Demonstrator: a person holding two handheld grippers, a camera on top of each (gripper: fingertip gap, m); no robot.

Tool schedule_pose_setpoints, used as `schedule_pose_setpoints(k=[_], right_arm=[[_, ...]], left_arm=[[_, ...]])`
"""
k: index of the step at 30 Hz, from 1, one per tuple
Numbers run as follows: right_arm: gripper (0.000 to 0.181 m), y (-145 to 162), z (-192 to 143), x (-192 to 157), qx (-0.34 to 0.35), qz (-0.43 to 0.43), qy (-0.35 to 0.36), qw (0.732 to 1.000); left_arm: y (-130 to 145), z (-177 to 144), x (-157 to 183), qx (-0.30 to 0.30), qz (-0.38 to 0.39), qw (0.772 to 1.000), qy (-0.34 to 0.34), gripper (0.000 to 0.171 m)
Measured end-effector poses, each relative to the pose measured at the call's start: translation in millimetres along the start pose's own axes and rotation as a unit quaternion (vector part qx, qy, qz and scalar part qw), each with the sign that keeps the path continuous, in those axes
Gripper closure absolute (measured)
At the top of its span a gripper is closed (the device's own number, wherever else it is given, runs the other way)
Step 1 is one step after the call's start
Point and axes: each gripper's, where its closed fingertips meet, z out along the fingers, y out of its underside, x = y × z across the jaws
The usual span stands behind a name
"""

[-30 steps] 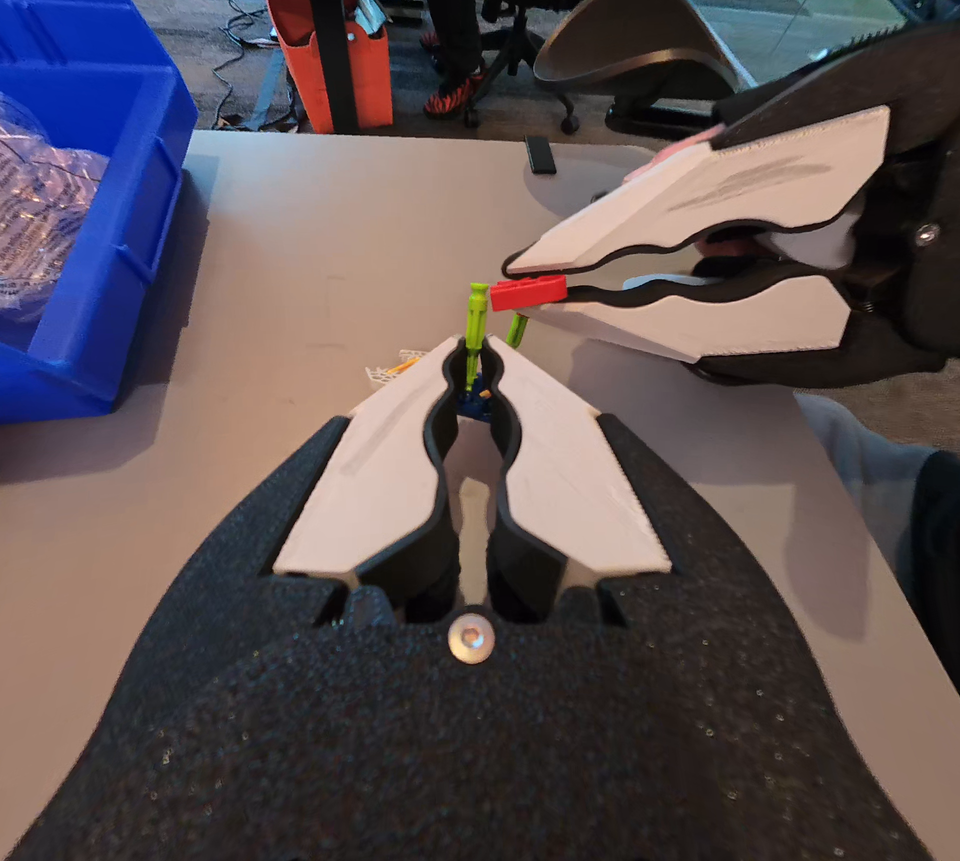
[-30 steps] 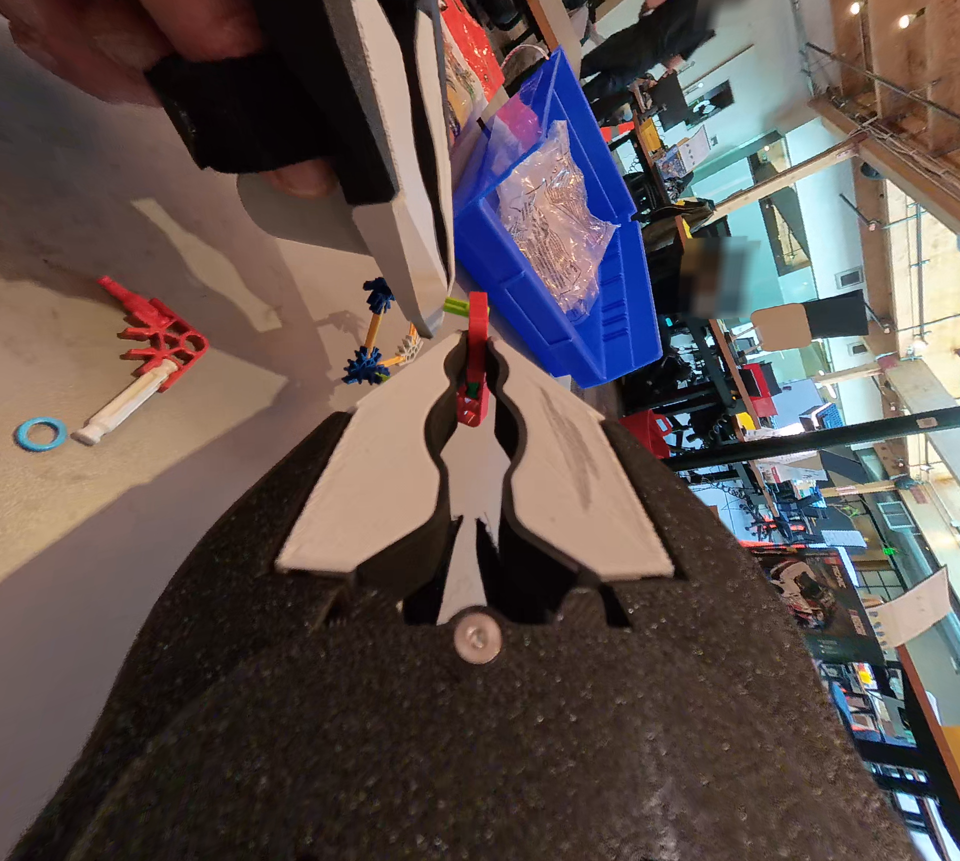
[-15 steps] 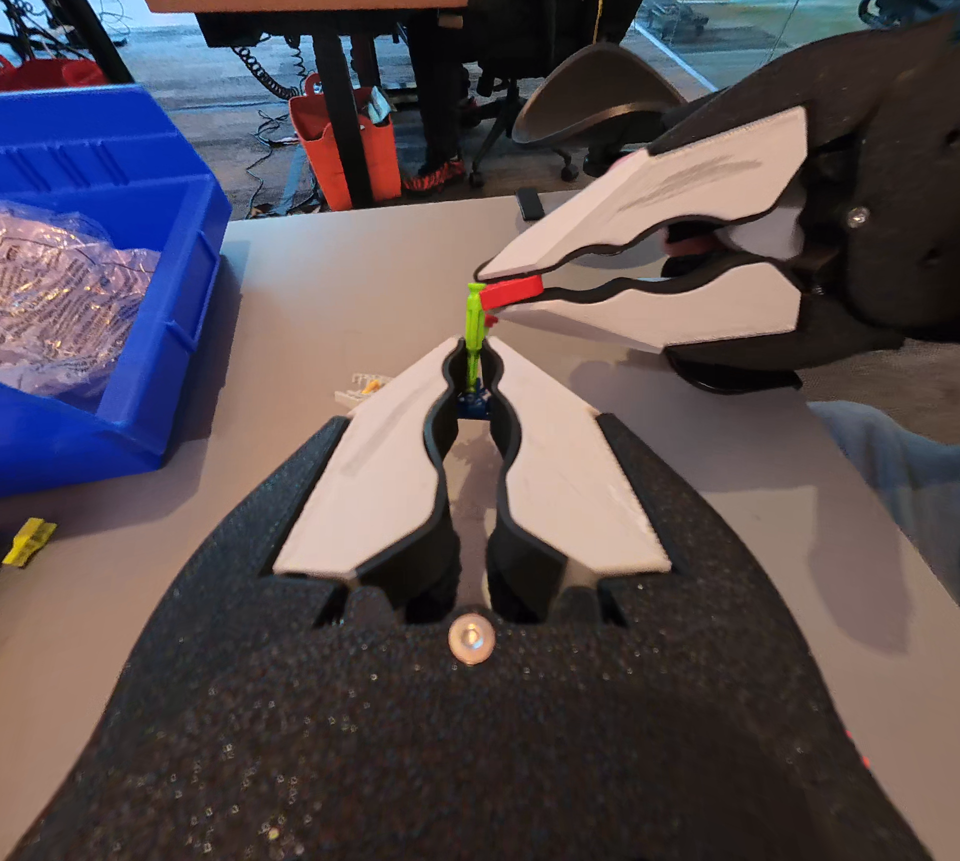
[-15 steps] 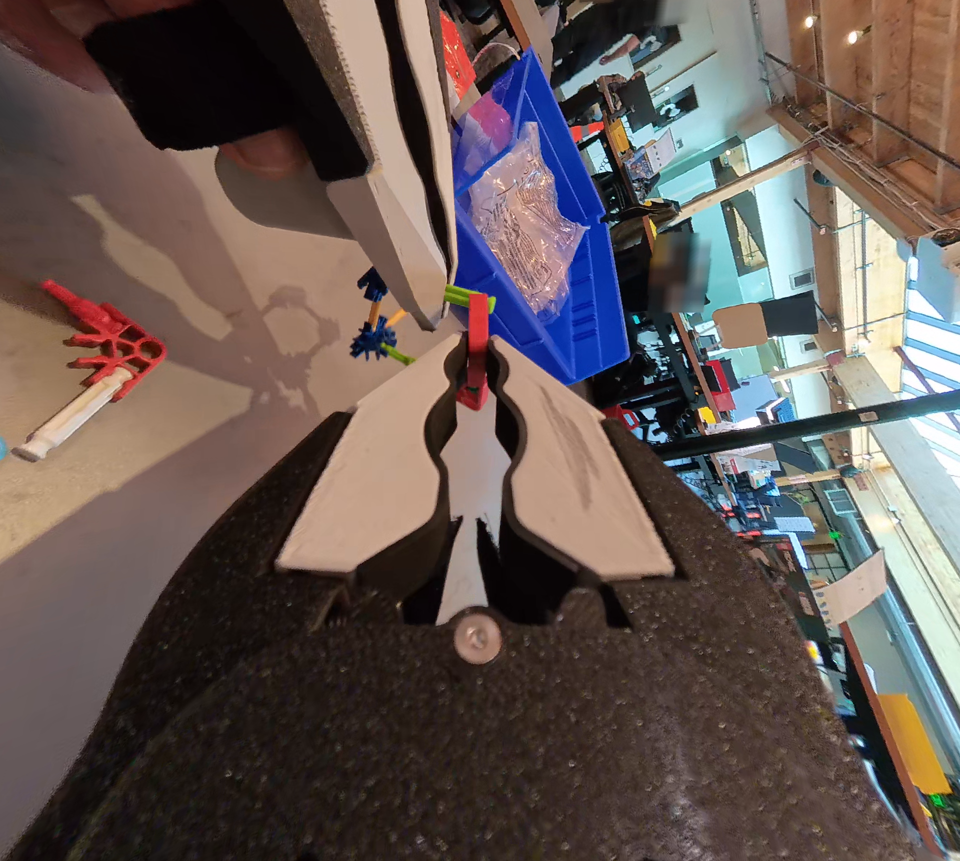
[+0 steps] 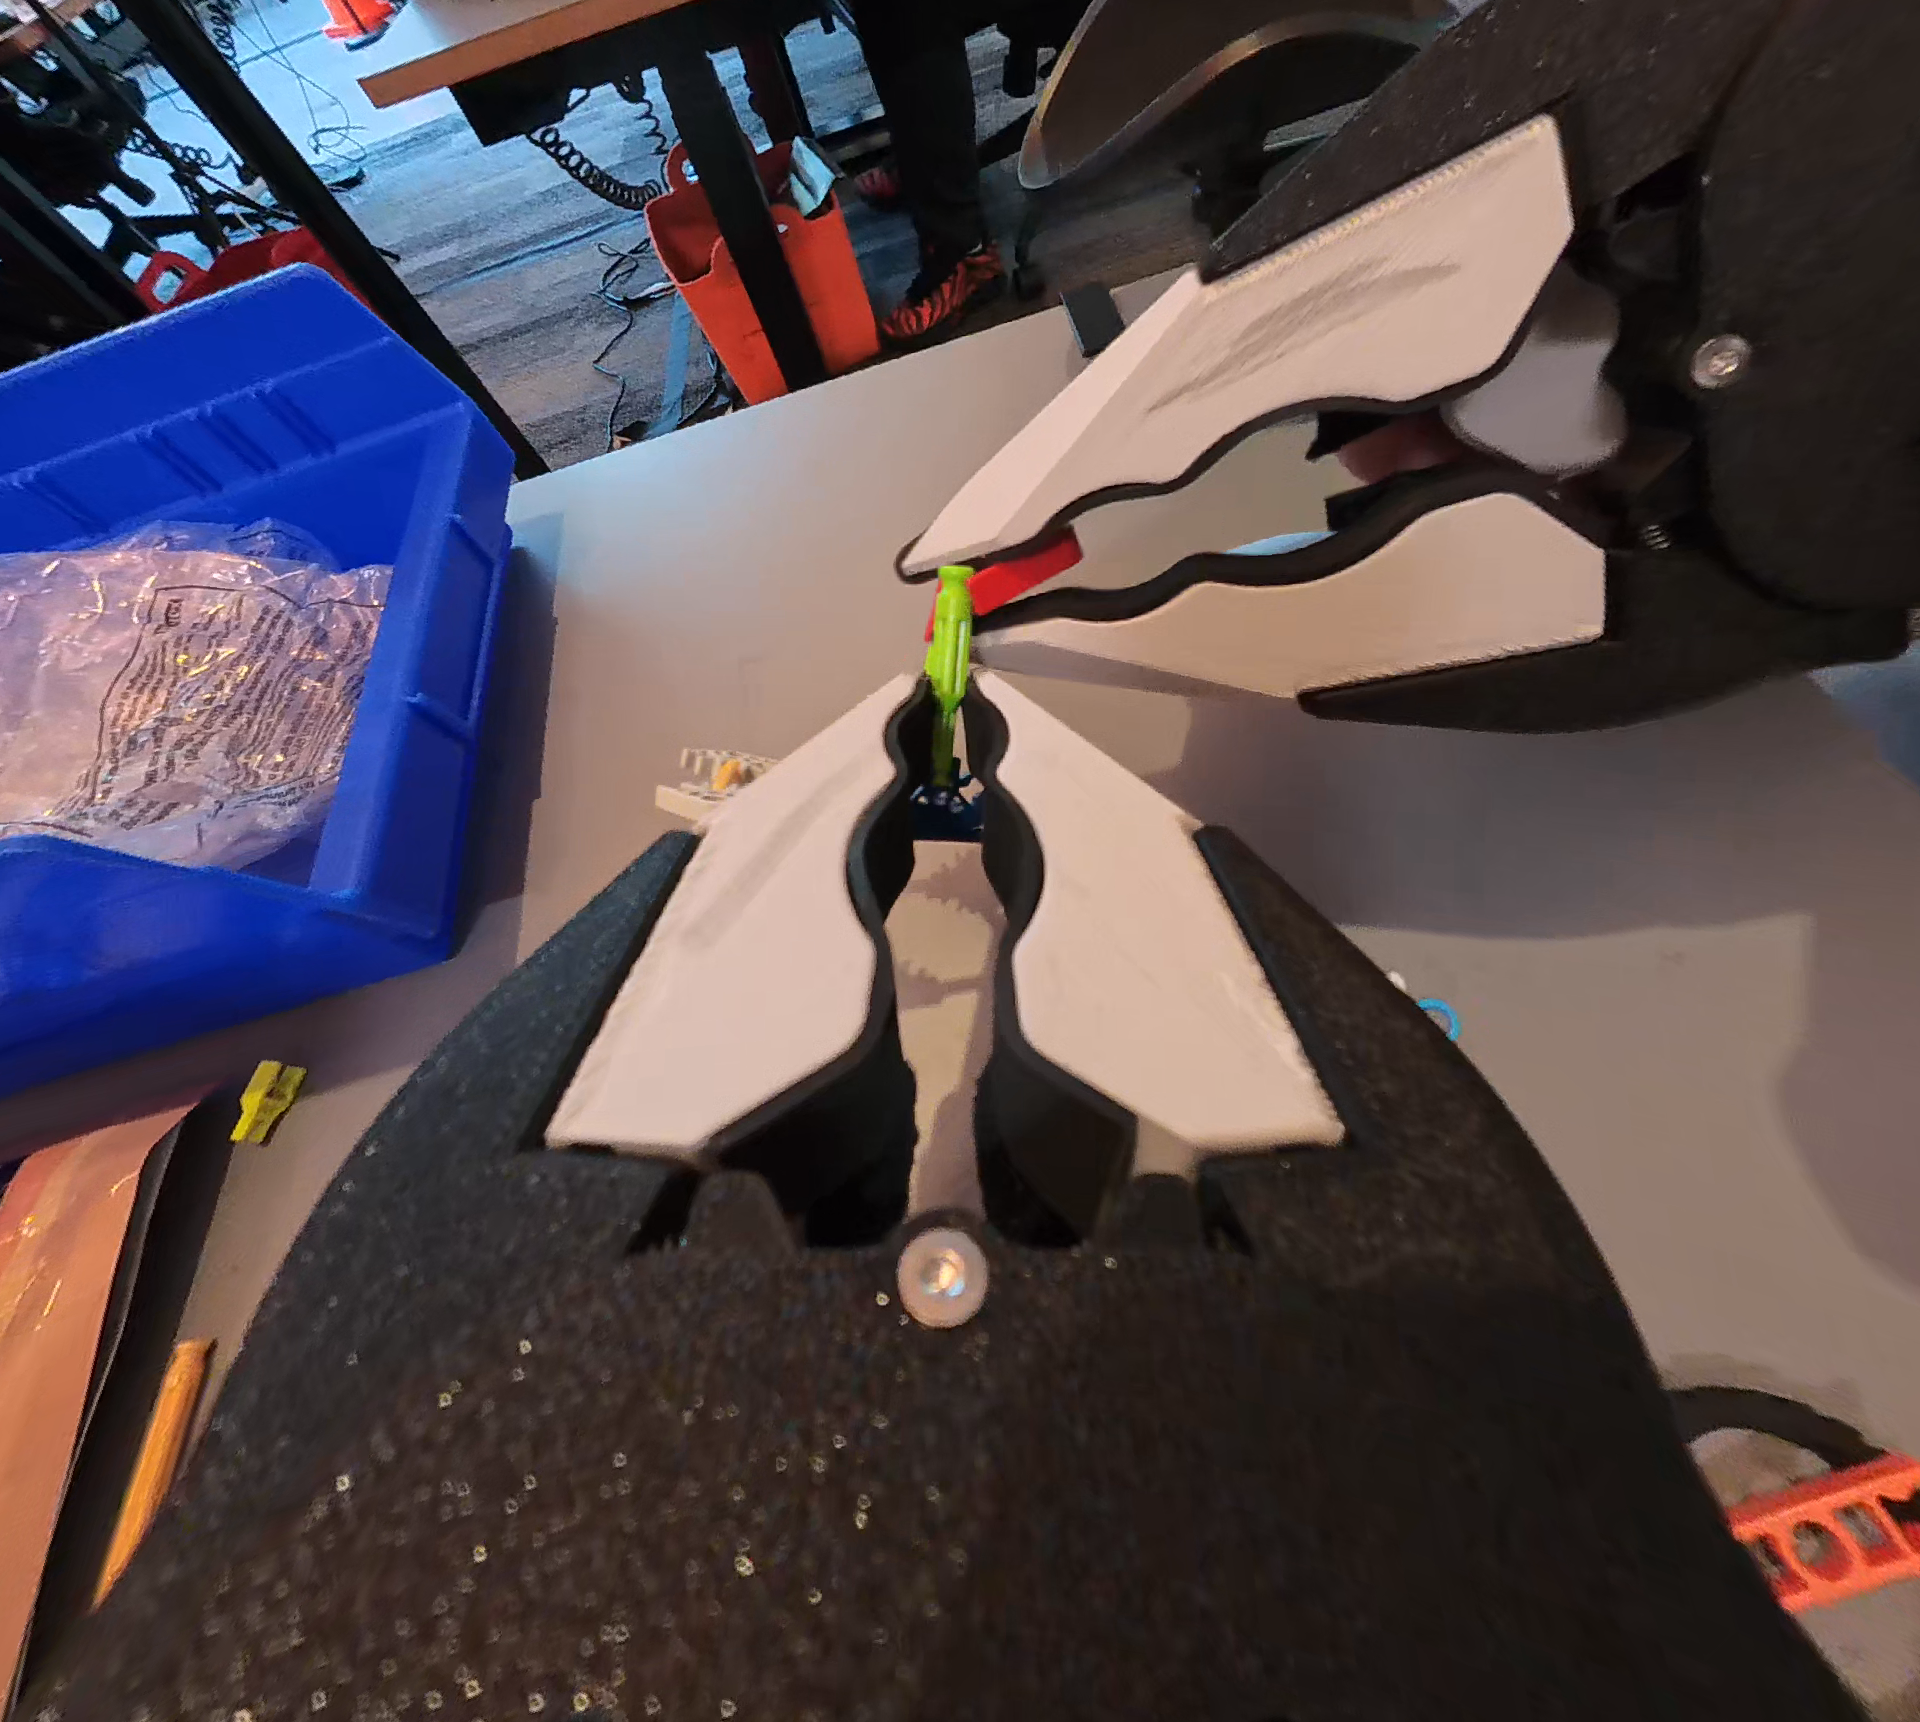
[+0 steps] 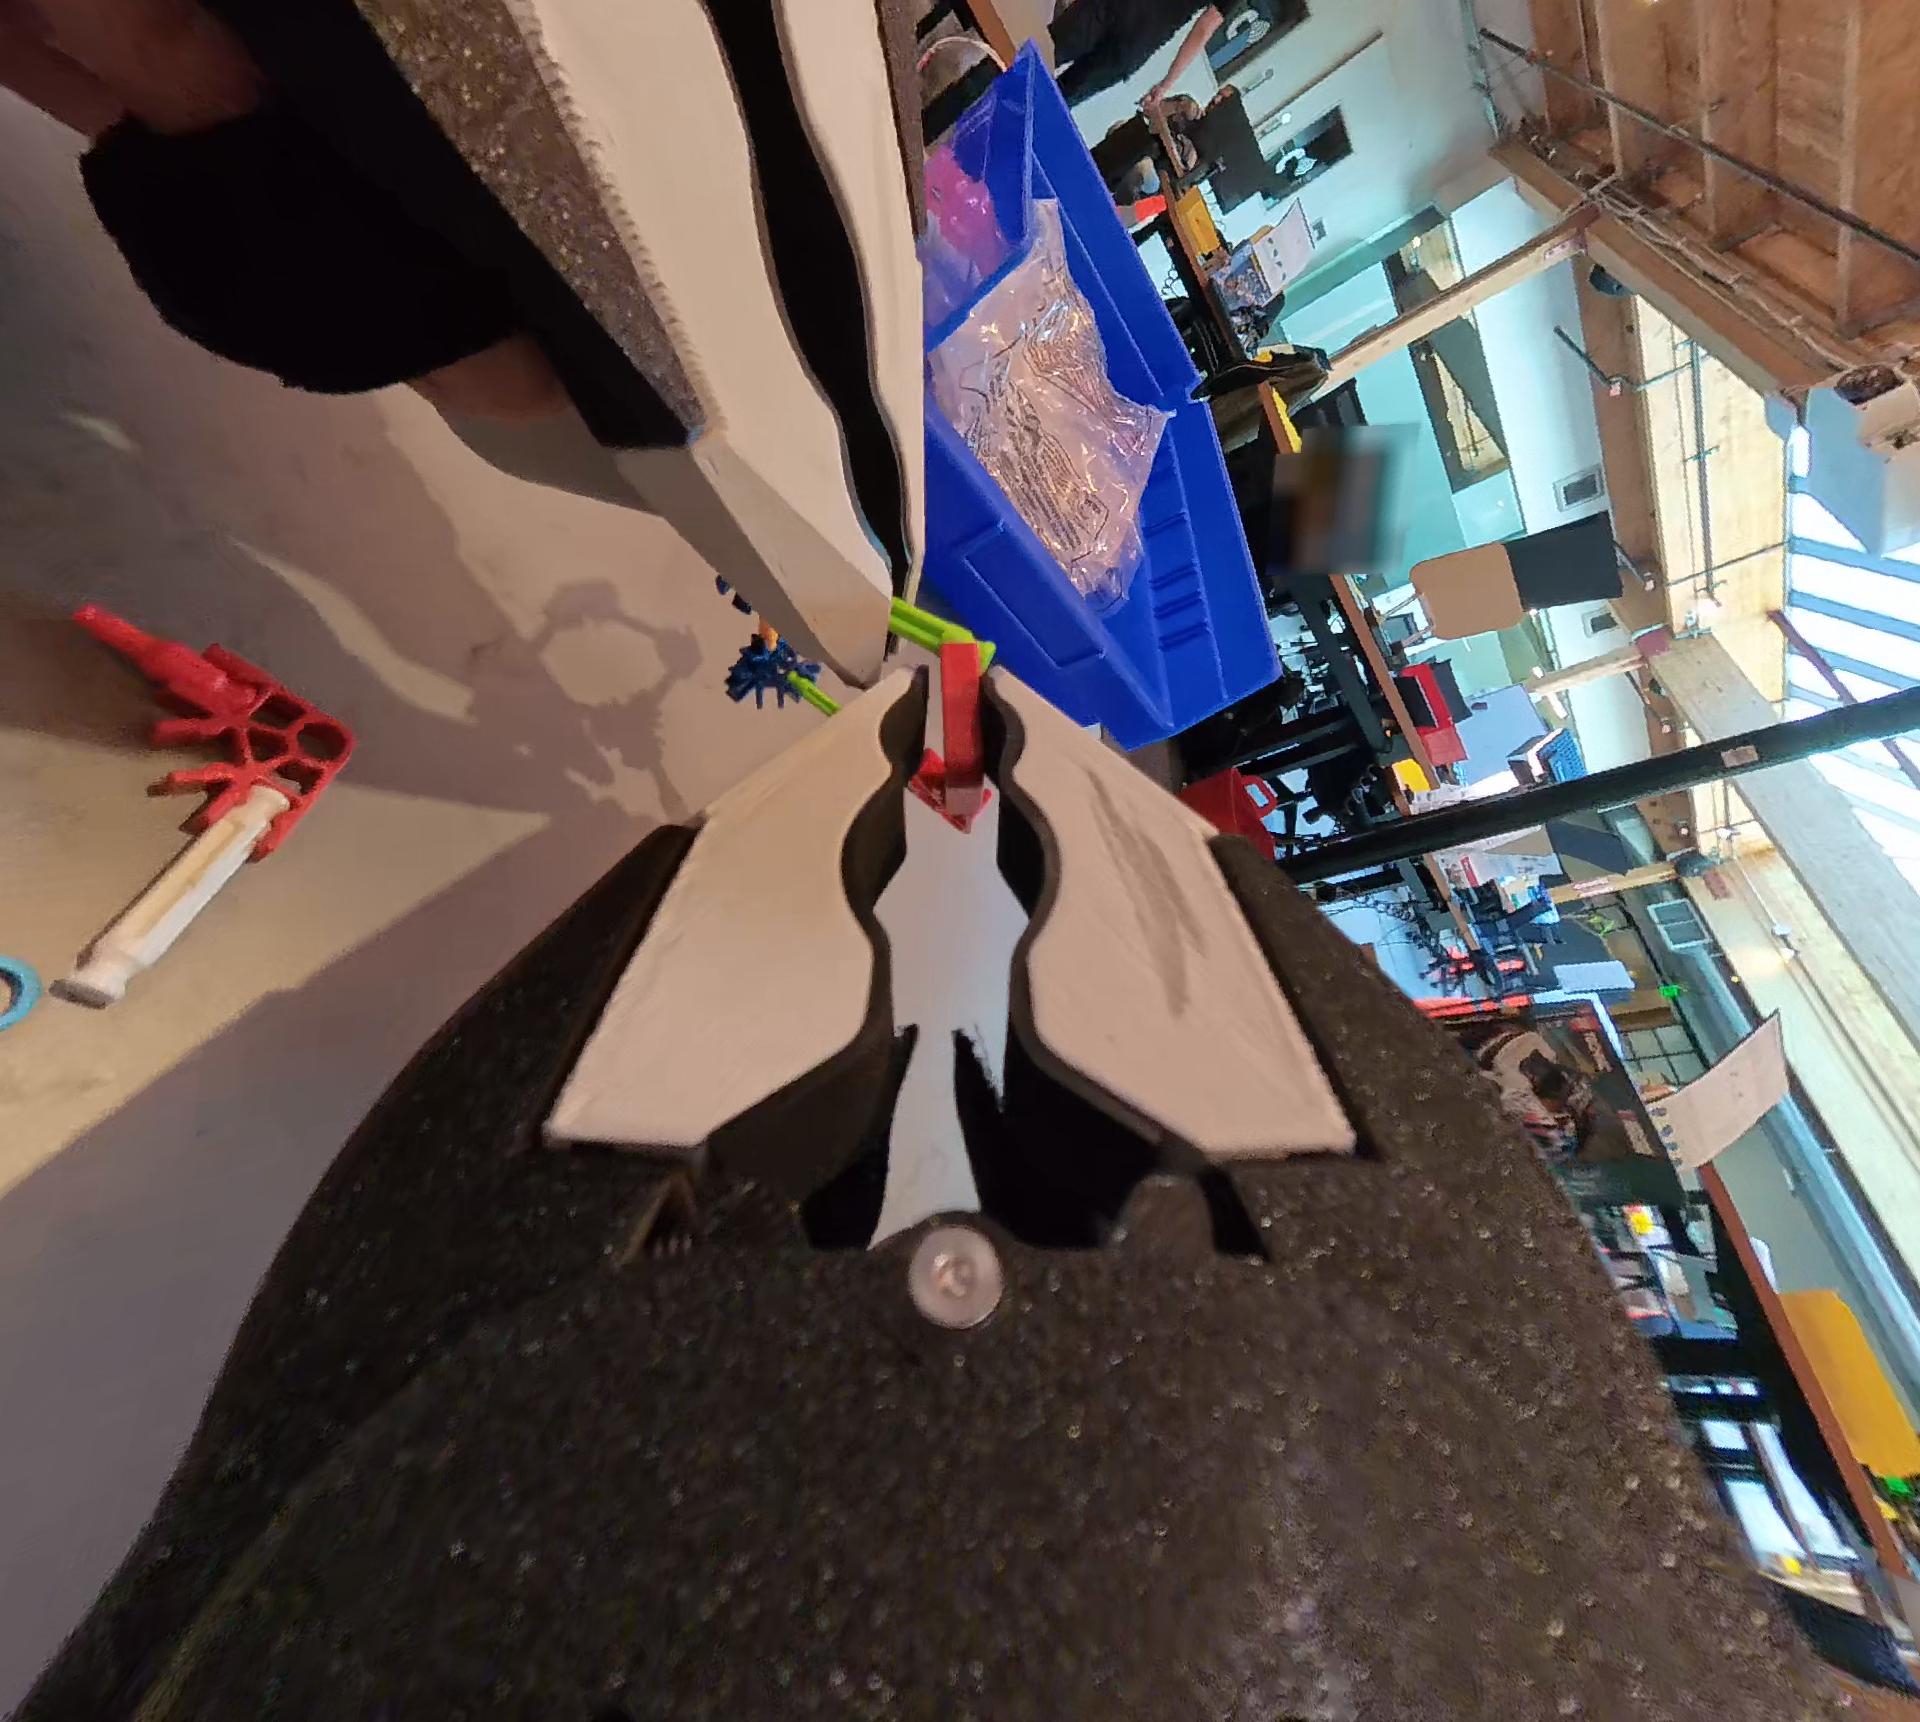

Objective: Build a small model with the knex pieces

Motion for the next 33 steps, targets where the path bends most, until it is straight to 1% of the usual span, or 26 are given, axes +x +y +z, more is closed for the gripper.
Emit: schedule_pose_setpoints(k=[2,4,7,8,9,10,12,14,15,18,20,21,22,25,27,29,31,33], right_arm=[[0.171,0,1,0,0.005,0.018,-0.005,1.000],[0.168,-3,-2,1,0.018,0.036,-0.016,0.999],[0.162,-17,-13,1,0.063,0.056,-0.053,0.995],[0.157,-22,-19,-1,0.080,0.056,-0.072,0.993],[0.157,-27,-24,-1,0.094,0.061,-0.083,0.990],[0.157,-29,-28,2,0.105,0.075,-0.091,0.987],[0.157,-27,-35,15,0.118,0.133,-0.102,0.979],[0.157,-17,-36,29,0.109,0.190,-0.111,0.969],[0.157,-12,-36,31,0.107,0.202,-0.118,0.966],[0.157,-6,-32,21,0.094,0.209,-0.165,0.959],[0.158,-7,-30,19,0.099,0.186,-0.167,0.963],[0.161,-9,-29,18,0.106,0.173,-0.168,0.965],[0.165,-12,-30,17,0.114,0.163,-0.172,0.965],[0.167,-17,-31,13,0.122,0.144,-0.184,0.965],[0.172,-19,-34,12,0.128,0.161,-0.207,0.957],[0.173,-22,-37,9,0.134,0.193,-0.239,0.942],[0.174,-23,-39,6,0.132,0.239,-0.272,0.923],[0.175,-23,-39,5,0.132,0.293,-0.302,0.897]], left_arm=[[1,-1,0,0.000,-0.005,1.000,0.004,0.170],[-1,-2,-1,0.014,-0.018,1.000,0.010,0.170],[-4,-6,-4,0.025,-0.023,0.999,0.012,0.170],[-5,-7,-3,0.031,-0.023,0.999,0.017,0.170],[-6,-9,-3,0.036,-0.027,0.999,0.021,0.170],[-7,-10,-5,0.041,-0.031,0.998,0.021,0.170],[-10,-14,-5,0.057,-0.037,0.997,0.032,0.170],[-12,-20,-8,0.069,-0.041,0.996,0.034,0.170],[-15,-22,-7,0.077,-0.044,0.995,0.042,0.170],[-22,-30,2,0.104,-0.056,0.989,0.087,0.170],[-25,-35,6,0.115,-0.051,0.987,0.100,0.170],[-27,-37,8,0.117,-0.050,0.986,0.107,0.170],[-28,-38,9,0.122,-0.053,0.985,0.115,0.170],[-27,-41,9,0.123,-0.075,0.981,0.132,0.170],[-27,-42,4,0.129,-0.092,0.979,0.129,0.169],[-27,-42,0,0.131,-0.103,0.978,0.124,0.169],[-28,-42,-2,0.130,-0.110,0.978,0.120,0.169],[-28,-41,-5,0.128,-0.115,0.979,0.111,0.169]])
